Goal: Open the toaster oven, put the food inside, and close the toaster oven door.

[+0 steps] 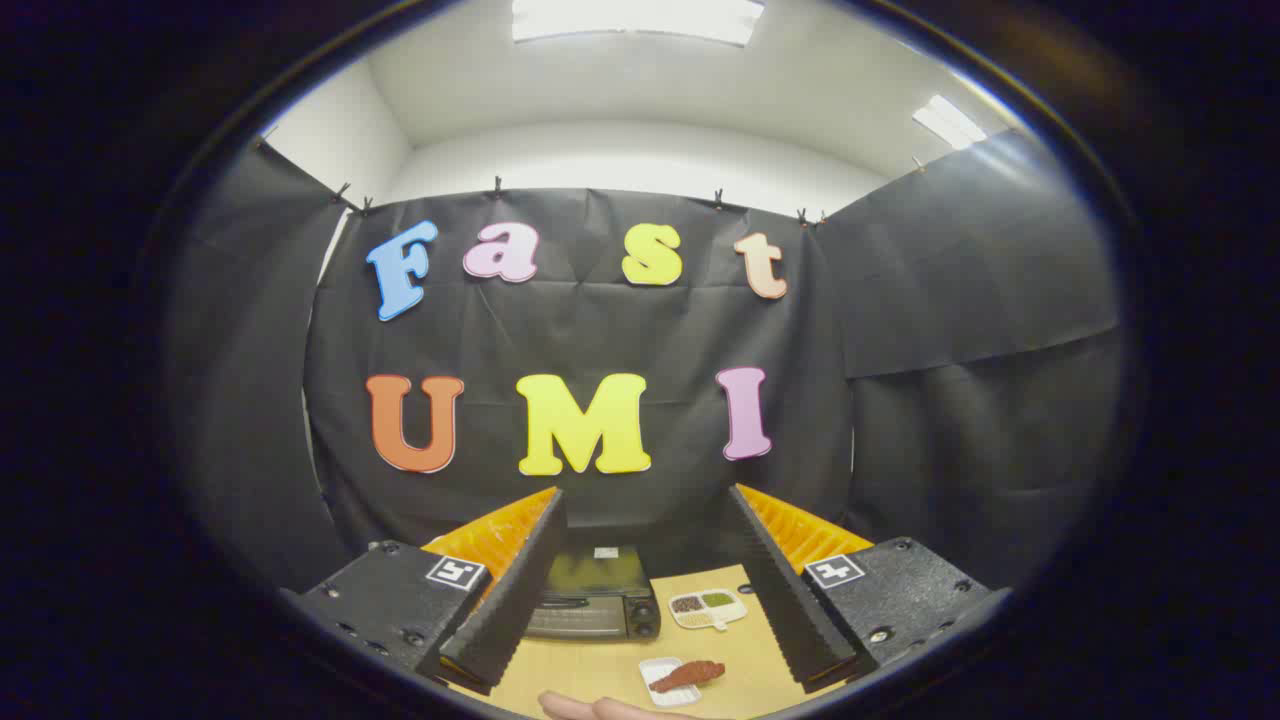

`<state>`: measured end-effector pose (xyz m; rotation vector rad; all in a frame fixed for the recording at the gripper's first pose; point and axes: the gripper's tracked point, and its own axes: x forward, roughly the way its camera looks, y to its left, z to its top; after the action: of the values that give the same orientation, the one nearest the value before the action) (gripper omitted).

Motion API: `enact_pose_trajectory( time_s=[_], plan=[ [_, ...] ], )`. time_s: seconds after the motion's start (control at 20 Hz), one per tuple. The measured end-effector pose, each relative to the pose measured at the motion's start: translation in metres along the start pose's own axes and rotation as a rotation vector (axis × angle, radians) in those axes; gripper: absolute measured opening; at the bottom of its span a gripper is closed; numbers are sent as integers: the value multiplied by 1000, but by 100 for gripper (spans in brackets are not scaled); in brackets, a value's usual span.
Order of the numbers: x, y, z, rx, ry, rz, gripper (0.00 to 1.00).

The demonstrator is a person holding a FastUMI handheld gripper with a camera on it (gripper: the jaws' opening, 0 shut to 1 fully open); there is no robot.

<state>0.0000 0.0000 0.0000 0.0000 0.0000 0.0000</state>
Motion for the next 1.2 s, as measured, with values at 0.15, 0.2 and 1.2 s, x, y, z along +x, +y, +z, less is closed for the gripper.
enact_pose_trajectory(
  time_s=[0.15, 0.2, 1.2],
  plan=[
    [-5, 4, -2, -7, 23, 25, 100],
    [-5, -1, -6, -20, 23, 12, 100],
    [30, 6, -16, 19, -24, -11, 100]
  ],
)
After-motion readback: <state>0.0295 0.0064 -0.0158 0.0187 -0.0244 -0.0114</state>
